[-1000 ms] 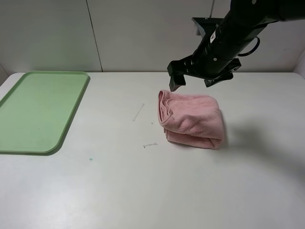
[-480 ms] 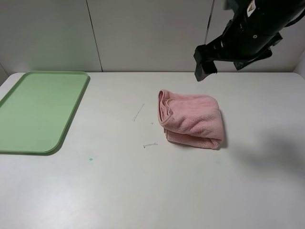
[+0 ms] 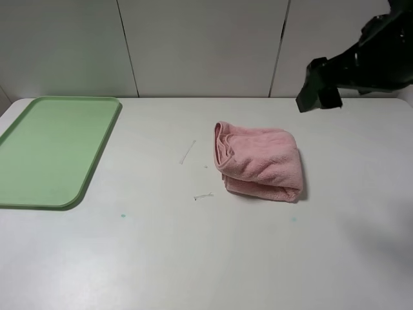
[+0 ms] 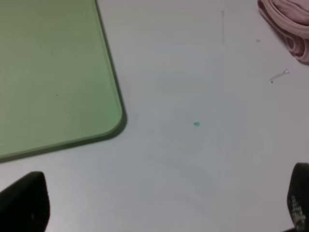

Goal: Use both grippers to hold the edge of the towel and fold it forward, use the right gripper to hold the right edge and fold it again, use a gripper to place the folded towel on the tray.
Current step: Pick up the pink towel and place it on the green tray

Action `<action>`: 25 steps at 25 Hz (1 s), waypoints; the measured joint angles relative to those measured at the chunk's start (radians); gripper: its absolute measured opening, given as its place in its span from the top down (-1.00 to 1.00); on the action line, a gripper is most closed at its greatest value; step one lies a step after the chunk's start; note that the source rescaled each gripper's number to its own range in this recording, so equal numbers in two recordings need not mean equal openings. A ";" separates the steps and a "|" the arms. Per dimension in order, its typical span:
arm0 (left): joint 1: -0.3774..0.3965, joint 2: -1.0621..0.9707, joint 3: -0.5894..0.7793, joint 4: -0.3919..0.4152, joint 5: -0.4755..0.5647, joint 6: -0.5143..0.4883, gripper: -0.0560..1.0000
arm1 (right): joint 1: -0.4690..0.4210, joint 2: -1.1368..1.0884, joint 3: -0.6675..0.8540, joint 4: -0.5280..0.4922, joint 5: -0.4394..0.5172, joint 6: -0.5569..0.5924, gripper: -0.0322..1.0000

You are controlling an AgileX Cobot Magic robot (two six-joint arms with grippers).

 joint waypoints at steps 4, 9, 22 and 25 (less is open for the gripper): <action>0.000 0.000 0.000 0.000 0.000 0.000 -0.98 | 0.000 -0.133 0.112 0.012 0.012 0.000 -1.00; 0.000 0.000 0.000 0.000 0.000 0.000 -0.98 | 0.000 -0.330 0.257 0.031 0.023 -0.004 -1.00; 0.000 0.000 0.000 0.000 0.000 0.000 -0.98 | -0.193 -0.777 0.463 0.129 0.169 -0.187 -1.00; 0.000 0.000 0.000 0.000 0.000 0.000 -0.98 | -0.244 -0.863 0.464 0.149 0.184 -0.219 -1.00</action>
